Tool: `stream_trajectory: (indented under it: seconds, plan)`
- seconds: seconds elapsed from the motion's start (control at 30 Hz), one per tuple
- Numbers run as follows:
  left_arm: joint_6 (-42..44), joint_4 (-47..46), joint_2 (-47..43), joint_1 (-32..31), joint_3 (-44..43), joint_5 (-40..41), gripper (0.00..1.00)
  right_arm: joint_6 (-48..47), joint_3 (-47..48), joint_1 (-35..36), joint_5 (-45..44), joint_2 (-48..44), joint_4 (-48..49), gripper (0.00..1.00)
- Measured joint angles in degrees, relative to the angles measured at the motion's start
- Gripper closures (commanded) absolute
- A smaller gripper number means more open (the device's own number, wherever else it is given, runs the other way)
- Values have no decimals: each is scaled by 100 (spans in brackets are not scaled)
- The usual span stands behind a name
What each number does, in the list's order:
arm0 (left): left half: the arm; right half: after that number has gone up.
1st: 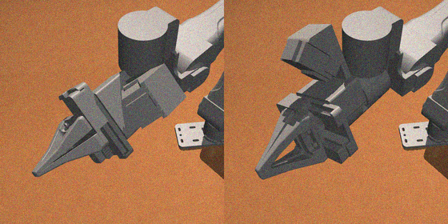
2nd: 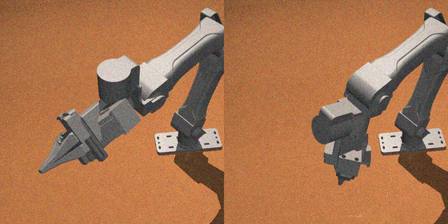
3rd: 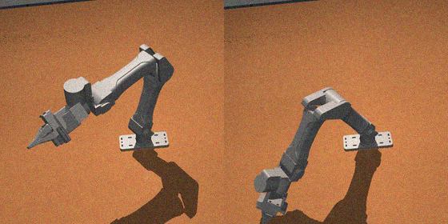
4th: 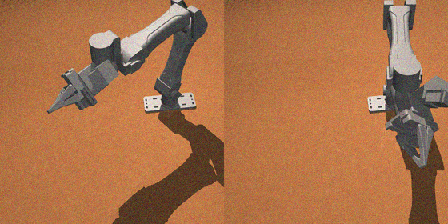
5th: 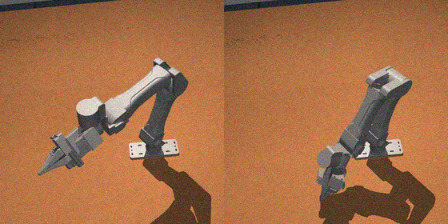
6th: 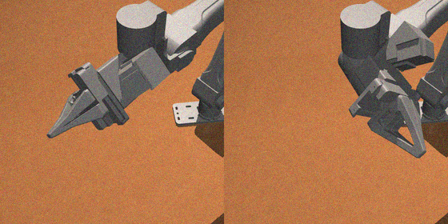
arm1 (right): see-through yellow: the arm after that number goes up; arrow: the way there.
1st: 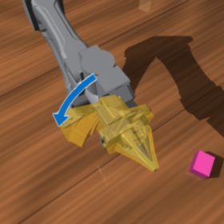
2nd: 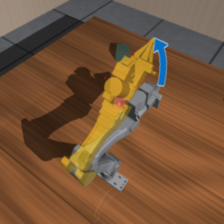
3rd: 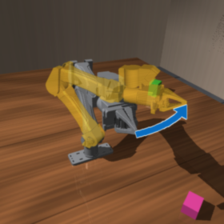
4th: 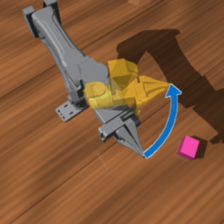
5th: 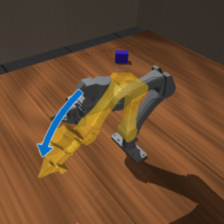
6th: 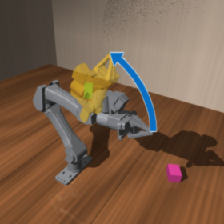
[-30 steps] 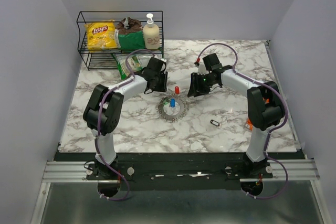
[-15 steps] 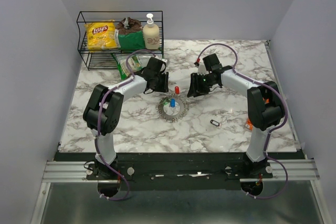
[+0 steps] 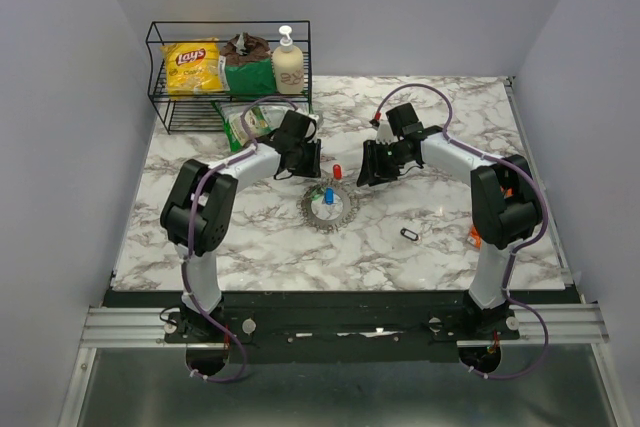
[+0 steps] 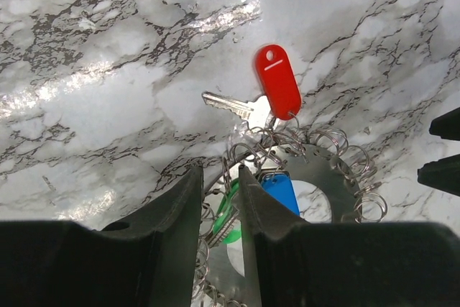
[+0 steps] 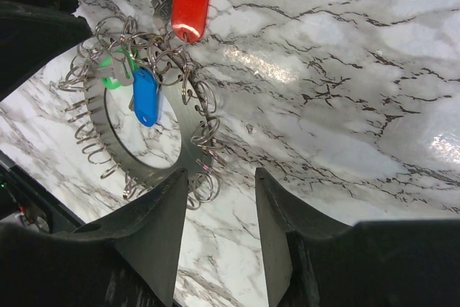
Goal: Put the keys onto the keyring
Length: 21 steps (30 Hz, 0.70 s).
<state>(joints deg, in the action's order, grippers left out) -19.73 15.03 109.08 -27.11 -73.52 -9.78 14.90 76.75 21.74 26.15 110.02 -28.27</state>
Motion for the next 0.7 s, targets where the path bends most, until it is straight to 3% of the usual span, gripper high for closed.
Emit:
stream_trajectory:
  seconds: [0.43, 0.7]
  plan:
    - [2, 46, 234, -24, -11, -7, 64, 2, -22, 0, 11, 0, 17, 49]
    - [20, 44, 234, -28, -33, -9, 75, 2, -28, 0, 11, 0, 22, 49]
